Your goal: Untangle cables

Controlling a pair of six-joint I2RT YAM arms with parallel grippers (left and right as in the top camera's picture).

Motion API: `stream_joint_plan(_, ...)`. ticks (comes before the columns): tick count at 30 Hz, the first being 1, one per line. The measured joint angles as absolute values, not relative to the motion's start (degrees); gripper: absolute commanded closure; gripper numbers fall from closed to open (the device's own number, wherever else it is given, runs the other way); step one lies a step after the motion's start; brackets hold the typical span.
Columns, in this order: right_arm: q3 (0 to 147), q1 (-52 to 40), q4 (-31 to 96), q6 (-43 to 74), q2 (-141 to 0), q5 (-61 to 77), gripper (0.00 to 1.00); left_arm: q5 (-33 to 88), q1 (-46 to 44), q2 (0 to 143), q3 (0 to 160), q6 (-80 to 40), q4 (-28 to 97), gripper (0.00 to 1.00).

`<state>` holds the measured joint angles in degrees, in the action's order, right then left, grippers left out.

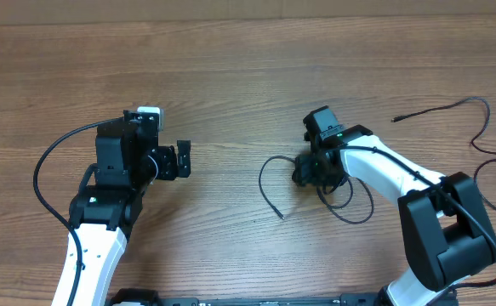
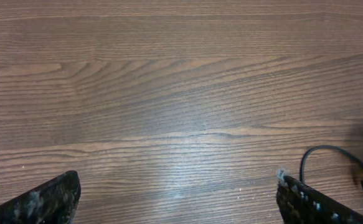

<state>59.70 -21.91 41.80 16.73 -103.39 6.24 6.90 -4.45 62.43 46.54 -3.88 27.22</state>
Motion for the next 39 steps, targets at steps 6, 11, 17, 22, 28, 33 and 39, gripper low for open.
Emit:
stream_joint_plan(6,59.66,-11.64,39.66,17.78,-103.5,6.11,0.39,6.9,-4.45,62.43,46.54,-3.88,27.2,0.0)
stream_joint_plan(11,59.68,-1.69,40.38,17.76,-103.5,4.29,0.38,6.9,-4.45,62.43,46.54,-3.88,27.2,0.0)
stream_joint_plan(17,59.66,6.94,41.43,17.72,-103.5,-1.04,0.36,6.9,-4.45,62.43,46.54,-3.88,27.22,0.0)
stream_joint_plan(22,59.75,14.87,41.74,14.39,-103.53,1.72,0.14,6.9,-4.45,62.43,46.54,-3.88,27.2,0.0)
stream_joint_plan(28,61.54,15.59,46.22,7.86,-103.55,10.33,0.0,6.9,-4.45,62.43,46.54,-3.88,27.27,0.0)
stream_joint_plan(33,61.52,7.92,47.83,-0.47,-102.87,11.84,0.0,6.9,-4.45,62.43,46.54,-3.88,27.27,0.0)
stream_joint_plan(39,61.52,-5.96,49.3,-9.5,-102.37,9.13,0.0,6.92,-4.45,62.43,46.54,-3.88,27.24,0.0)
